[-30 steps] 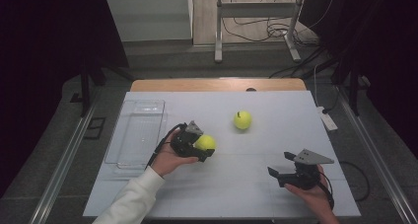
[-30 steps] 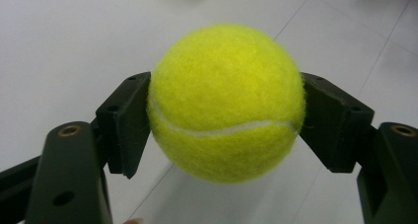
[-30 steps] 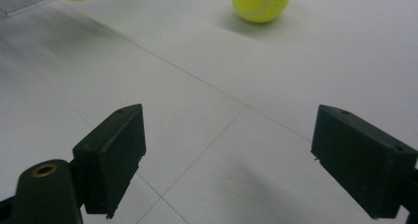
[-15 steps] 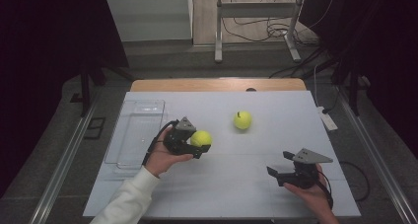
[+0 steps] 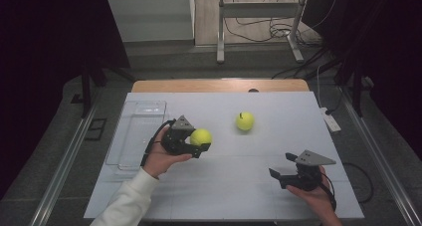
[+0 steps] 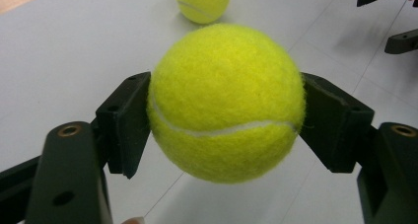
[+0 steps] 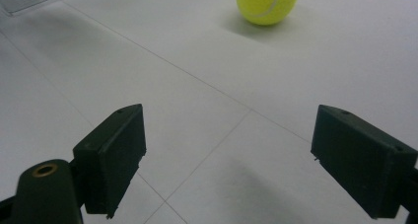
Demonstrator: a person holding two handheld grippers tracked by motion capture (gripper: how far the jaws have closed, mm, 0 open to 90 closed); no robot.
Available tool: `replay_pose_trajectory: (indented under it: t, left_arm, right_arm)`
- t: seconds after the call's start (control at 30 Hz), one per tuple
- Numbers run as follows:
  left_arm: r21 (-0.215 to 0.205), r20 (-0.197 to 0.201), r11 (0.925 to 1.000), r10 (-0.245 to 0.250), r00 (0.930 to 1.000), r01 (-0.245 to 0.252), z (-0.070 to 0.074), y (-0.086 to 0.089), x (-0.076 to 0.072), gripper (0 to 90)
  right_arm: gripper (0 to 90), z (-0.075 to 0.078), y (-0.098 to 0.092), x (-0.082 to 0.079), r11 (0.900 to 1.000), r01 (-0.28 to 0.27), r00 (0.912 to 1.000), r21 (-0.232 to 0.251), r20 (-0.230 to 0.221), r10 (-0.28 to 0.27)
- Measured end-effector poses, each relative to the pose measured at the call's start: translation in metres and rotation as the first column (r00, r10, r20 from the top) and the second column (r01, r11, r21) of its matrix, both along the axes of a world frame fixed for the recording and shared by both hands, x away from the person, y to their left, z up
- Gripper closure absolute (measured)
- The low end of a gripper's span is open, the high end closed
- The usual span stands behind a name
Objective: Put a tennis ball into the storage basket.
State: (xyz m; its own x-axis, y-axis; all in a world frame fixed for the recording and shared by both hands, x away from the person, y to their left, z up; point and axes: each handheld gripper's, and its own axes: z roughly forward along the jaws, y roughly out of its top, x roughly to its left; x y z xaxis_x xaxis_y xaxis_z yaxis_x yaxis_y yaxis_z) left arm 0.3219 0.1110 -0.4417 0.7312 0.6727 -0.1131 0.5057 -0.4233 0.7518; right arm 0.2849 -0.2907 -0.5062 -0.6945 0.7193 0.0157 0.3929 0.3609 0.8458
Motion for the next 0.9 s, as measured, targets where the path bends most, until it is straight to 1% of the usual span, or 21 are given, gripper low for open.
replay_pose_trajectory:
  t: [0.17, 0.27, 0.3, 0.47, 0.63, 0.9]
  left_arm:
    - [-0.013, 0.022, 0.9999, 0.004, 0.9998, -0.003, 0.004, 0.004, -0.002, 27.3]
    - [-0.022, 0.033, 0.9997, 0.014, 0.9993, -0.014, 0.007, 0.009, -0.003, 27.3]
    - [-0.027, 0.034, 0.9995, 0.02, 0.9992, -0.019, 0.009, 0.01, -0.003, 27.2]
    - [-0.043, 0.047, 0.9986, 0.032, 0.9984, -0.03, 0.013, 0.015, -0.005, 27.3]
    - [-0.046, 0.062, 0.9981, 0.042, 0.9971, -0.04, 0.018, 0.019, -0.006, 27.2]
    - [-0.062, 0.077, 0.9969, 0.053, 0.9956, -0.048, 0.024, 0.024, -0.008, 27.3]
  right_arm:
    - [14.0, 0.0, 0.0, 0.0, 1.0, -0.003, 1.0, -0.004, 0.0, 0.003]
    - [14.0, 0.0, 0.0, 0.0, 1.0, -0.003, 1.0, -0.001, 0.0, 0.003]
    - [14.0, 0.0, 0.0, 0.0, 1.0, -0.001, 1.0, -0.006, -0.001, 0.001]
    - [14.0, 0.0, 0.001, 0.0, 1.0, -0.004, 1.0, -0.001, 0.001, 0.004]
    - [14.0, 0.0, 0.001, 0.0, 1.0, -0.003, 1.0, -0.003, 0.001, 0.003]
    - [14.0, 0.0, 0.001, 0.0, 1.0, -0.002, 1.0, -0.001, 0.001, 0.002]
